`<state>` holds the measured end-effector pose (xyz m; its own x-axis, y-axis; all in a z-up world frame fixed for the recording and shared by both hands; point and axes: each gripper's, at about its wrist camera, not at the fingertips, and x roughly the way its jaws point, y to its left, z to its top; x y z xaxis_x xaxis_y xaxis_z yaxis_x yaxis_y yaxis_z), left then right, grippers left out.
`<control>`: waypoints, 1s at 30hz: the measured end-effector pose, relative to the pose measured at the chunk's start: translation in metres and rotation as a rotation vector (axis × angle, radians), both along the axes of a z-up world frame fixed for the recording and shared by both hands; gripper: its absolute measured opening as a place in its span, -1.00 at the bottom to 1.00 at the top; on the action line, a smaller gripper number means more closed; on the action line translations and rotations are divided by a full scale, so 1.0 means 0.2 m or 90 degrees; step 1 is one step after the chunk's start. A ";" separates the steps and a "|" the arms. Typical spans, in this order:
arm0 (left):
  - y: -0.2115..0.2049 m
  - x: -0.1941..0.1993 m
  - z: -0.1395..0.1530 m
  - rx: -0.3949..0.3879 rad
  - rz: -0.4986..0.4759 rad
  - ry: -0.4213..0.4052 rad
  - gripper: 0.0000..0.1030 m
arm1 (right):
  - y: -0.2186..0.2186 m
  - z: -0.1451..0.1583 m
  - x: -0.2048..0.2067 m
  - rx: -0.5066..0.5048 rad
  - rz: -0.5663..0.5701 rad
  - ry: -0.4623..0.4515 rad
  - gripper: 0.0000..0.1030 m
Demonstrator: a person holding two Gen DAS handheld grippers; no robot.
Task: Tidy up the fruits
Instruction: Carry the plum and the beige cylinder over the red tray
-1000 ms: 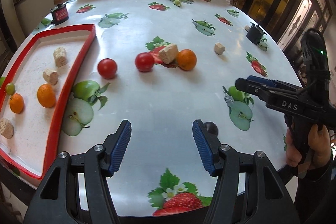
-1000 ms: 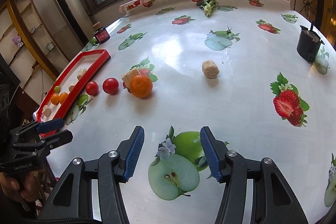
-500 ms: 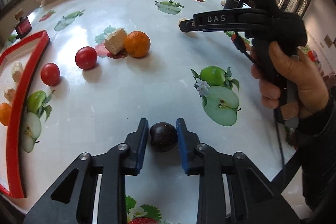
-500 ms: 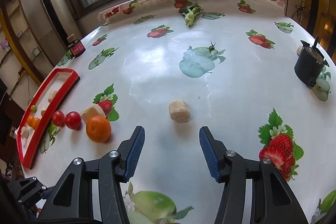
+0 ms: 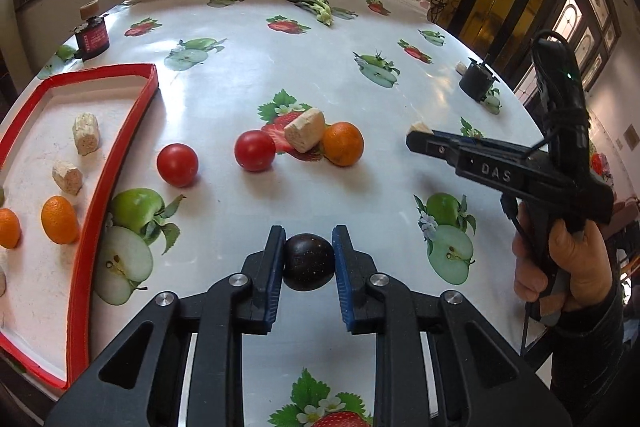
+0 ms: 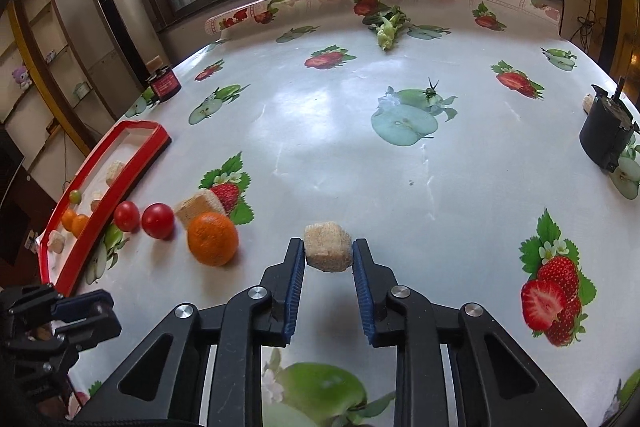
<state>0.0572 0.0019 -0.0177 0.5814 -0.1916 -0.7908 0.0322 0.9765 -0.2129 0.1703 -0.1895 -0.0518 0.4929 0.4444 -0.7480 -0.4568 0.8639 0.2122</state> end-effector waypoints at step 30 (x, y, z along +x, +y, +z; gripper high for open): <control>0.44 -0.16 0.06 0.001 0.135 -0.023 -0.59 | 0.51 0.11 -0.33 0.018 0.153 -0.003 -0.51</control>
<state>0.0261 0.0904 -0.0063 0.6363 -0.0599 -0.7691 -0.1670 0.9626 -0.2132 0.1034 -0.0867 -0.0293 0.3742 0.5703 -0.7312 -0.6495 0.7240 0.2322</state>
